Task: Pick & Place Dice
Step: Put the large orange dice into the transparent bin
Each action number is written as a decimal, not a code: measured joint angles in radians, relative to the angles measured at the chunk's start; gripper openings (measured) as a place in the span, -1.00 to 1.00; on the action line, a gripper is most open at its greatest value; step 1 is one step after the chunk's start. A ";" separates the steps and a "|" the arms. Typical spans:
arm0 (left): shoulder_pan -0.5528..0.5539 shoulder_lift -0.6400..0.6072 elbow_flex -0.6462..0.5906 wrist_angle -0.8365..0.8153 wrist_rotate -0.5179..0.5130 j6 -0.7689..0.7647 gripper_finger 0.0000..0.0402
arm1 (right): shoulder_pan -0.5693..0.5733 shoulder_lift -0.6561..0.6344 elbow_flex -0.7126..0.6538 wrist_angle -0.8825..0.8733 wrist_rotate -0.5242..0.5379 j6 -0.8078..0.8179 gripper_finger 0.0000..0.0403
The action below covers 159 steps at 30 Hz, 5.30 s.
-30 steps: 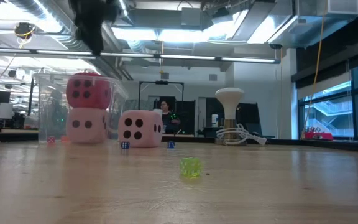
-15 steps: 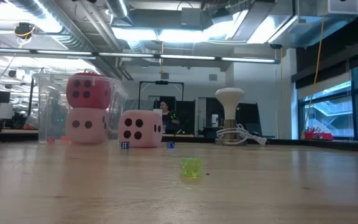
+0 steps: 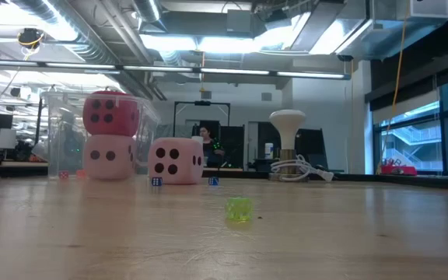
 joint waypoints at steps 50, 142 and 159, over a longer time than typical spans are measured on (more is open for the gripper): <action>-0.497 0.573 -0.001 0.129 0.086 0.011 -0.99 | -0.035 0.000 0.000 0.380 -0.059 -0.161 -0.46; -0.132 0.636 -0.284 0.083 -0.424 -0.032 0.85 | -0.034 0.000 0.000 0.380 -0.072 -0.231 -0.46; -0.124 0.683 -0.288 0.122 -0.421 -0.044 0.18 | -0.035 0.000 0.000 0.380 -0.070 -0.232 -0.46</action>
